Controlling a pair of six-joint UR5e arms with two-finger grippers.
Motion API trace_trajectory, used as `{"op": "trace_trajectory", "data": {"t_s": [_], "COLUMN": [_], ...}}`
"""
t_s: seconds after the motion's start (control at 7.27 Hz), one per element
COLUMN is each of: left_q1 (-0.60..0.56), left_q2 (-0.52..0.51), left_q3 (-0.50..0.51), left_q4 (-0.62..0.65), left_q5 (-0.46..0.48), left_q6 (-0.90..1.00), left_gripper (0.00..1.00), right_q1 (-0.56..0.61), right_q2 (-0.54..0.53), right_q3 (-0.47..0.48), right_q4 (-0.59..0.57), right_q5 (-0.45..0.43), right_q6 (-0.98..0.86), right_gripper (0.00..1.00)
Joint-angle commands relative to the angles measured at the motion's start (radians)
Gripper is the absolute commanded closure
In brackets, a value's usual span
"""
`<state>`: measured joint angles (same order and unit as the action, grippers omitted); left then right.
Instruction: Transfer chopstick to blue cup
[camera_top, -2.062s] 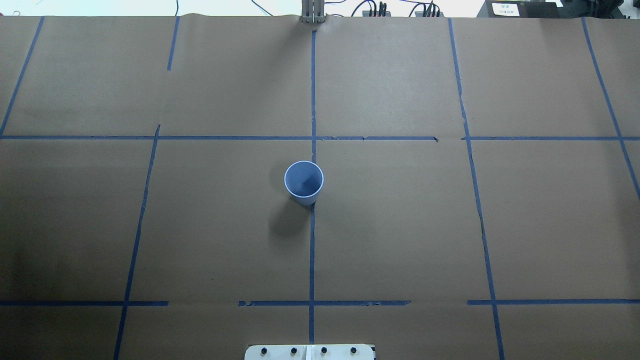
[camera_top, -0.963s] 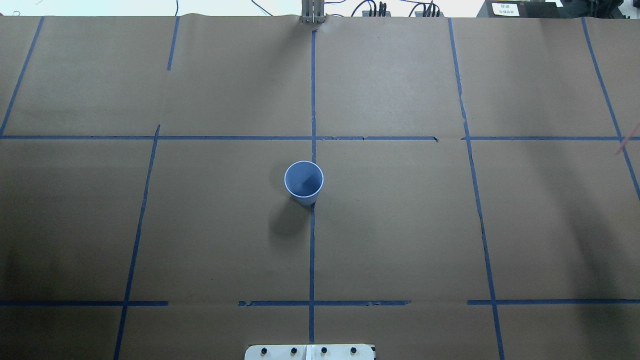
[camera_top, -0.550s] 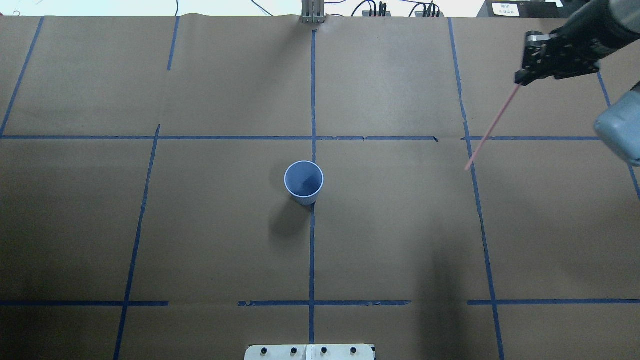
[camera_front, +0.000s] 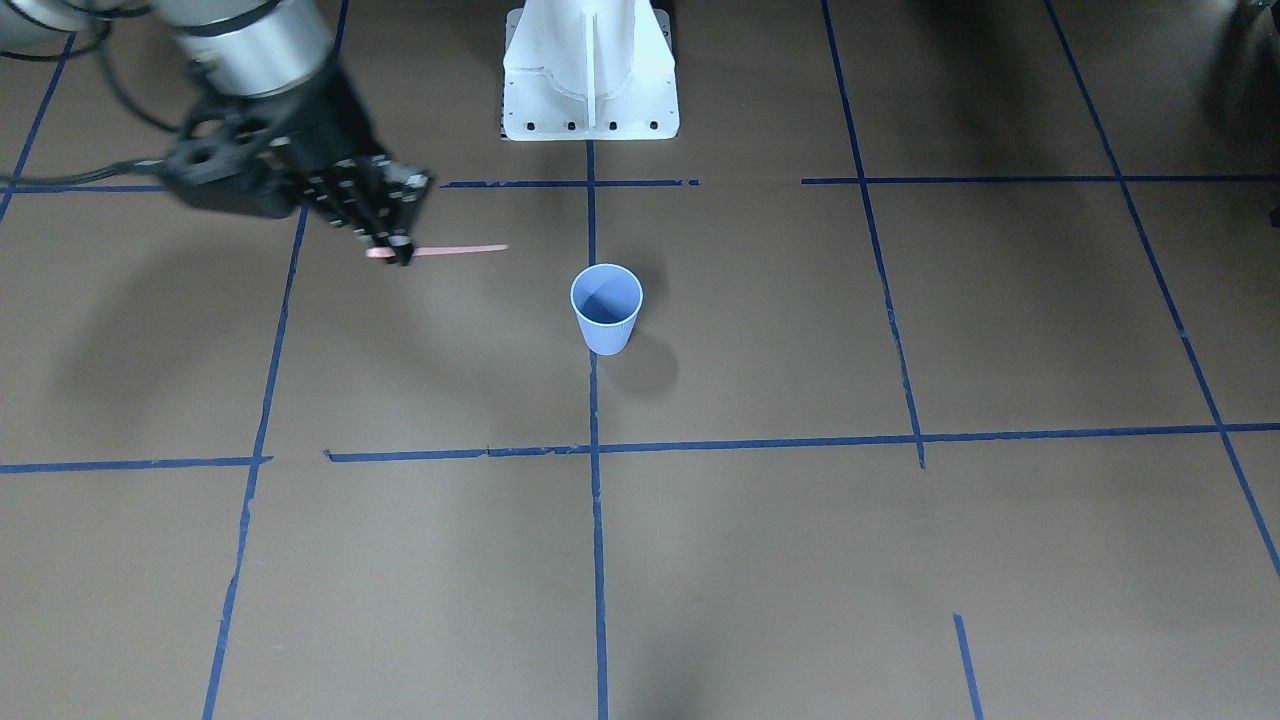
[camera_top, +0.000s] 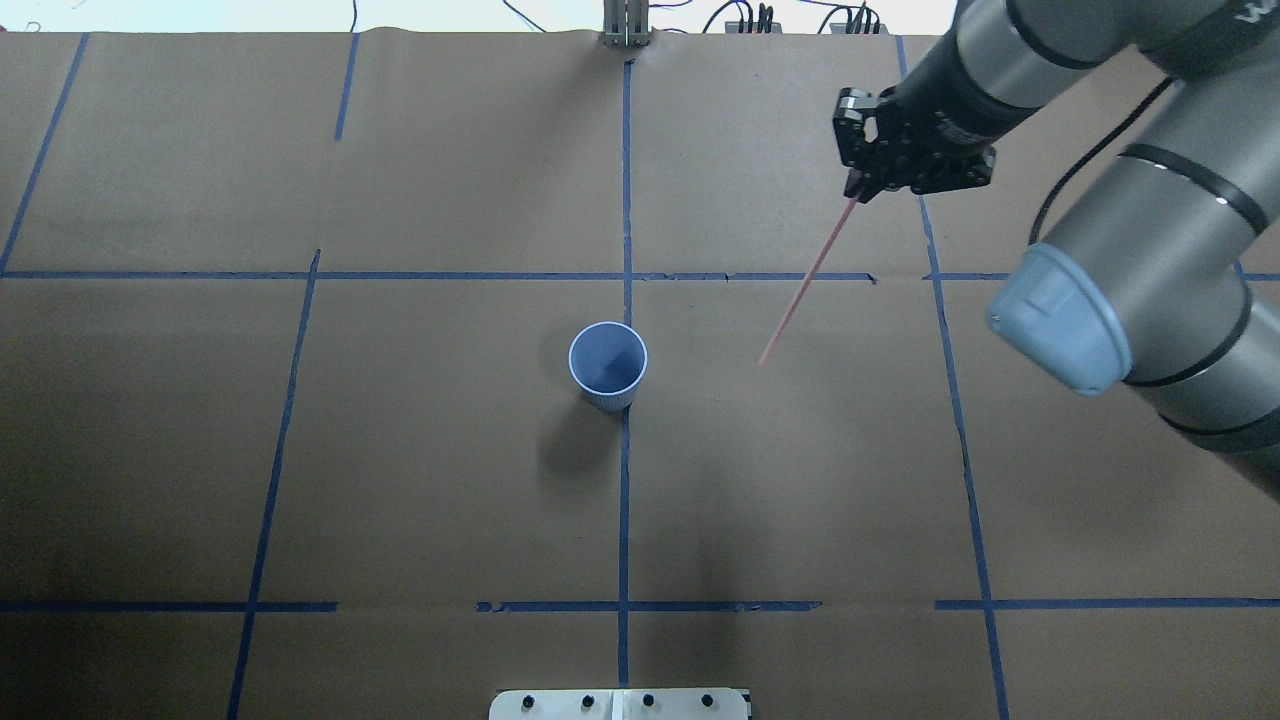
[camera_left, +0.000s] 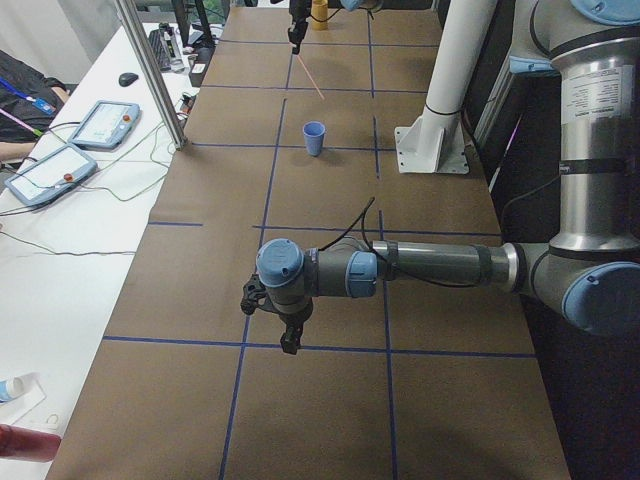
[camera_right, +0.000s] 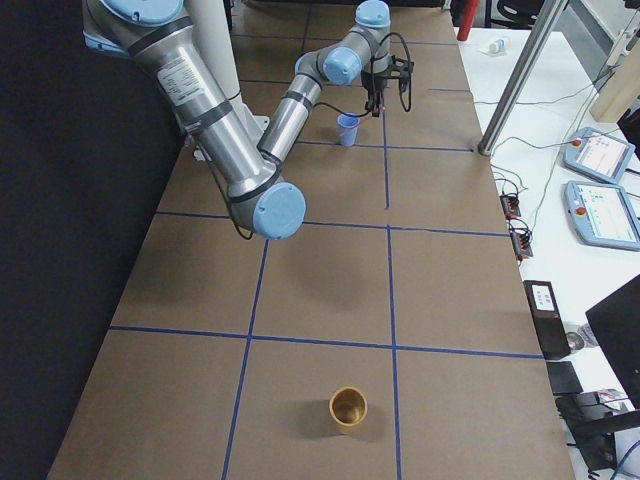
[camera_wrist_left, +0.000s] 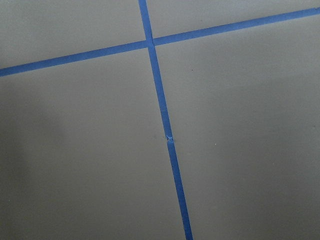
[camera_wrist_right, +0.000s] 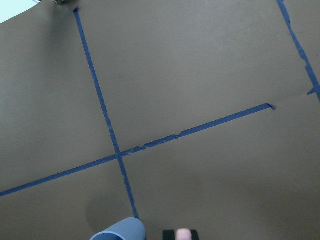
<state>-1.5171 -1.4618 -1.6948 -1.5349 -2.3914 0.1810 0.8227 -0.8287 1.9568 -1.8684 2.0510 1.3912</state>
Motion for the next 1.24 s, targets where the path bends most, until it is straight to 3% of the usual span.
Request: {"op": "trace_trajectory", "data": {"t_s": [0.0, 0.41, 1.1], "left_q1": [0.0, 0.0, 0.0], "left_q2": [0.0, -0.002, -0.002], "left_q3": [-0.002, -0.002, 0.0], "left_q4": [0.001, -0.001, -0.001], "left_q5": [0.0, -0.003, -0.002], "left_q6": [0.0, 0.0, 0.0], "left_gripper": [0.0, 0.0, 0.0], "right_q1": [-0.079, -0.123, -0.215], "right_q2": [0.136, 0.204, 0.185], "right_q3": [-0.114, -0.258, -0.303], "right_q4": [-0.032, 0.024, 0.04], "right_q5": [-0.097, -0.159, -0.255], "right_q6": [0.1, 0.123, 0.131], "right_gripper": [1.0, 1.0, 1.0]}}
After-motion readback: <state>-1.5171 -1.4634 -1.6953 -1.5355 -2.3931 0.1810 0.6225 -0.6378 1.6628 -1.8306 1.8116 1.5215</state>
